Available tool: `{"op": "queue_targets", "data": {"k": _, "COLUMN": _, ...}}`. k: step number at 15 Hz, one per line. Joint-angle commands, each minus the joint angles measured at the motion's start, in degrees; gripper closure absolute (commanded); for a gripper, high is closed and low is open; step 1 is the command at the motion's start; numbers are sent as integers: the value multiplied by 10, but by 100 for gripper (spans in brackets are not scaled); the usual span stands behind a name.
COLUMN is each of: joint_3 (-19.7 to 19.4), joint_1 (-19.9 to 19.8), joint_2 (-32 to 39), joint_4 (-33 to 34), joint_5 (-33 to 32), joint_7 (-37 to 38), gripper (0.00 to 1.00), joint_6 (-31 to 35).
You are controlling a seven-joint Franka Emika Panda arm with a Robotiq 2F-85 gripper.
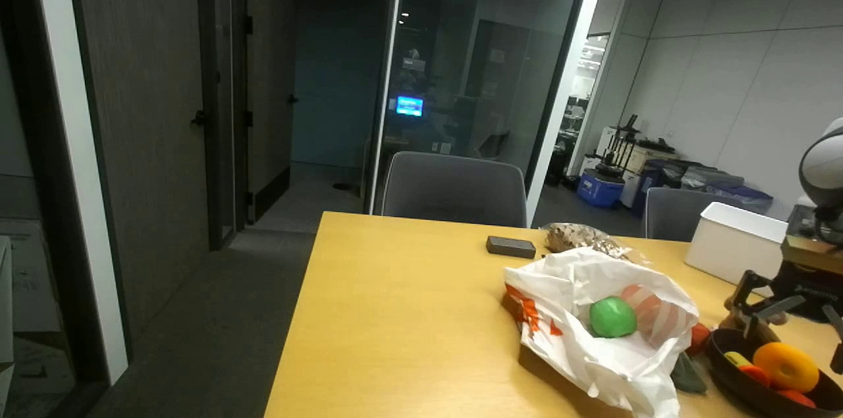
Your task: Move all the objects from the bowl into the plastic, one at a time
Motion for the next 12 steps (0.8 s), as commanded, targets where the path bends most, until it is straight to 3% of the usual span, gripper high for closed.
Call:
{"op": "queue_targets", "data": {"k": 1, "joint_3": -13, "joint_1": -11, "joint_2": 29, "joint_4": -1, "joint_5": -37, "joint_7": 97, "gripper": 0, "joint_6": 39}}
{"op": "queue_targets", "data": {"k": 12, "joint_3": -50, "joint_1": -3, "joint_2": 112, "joint_4": 49, "joint_5": -114, "joint_7": 297, "gripper": 0, "joint_6": 101}}
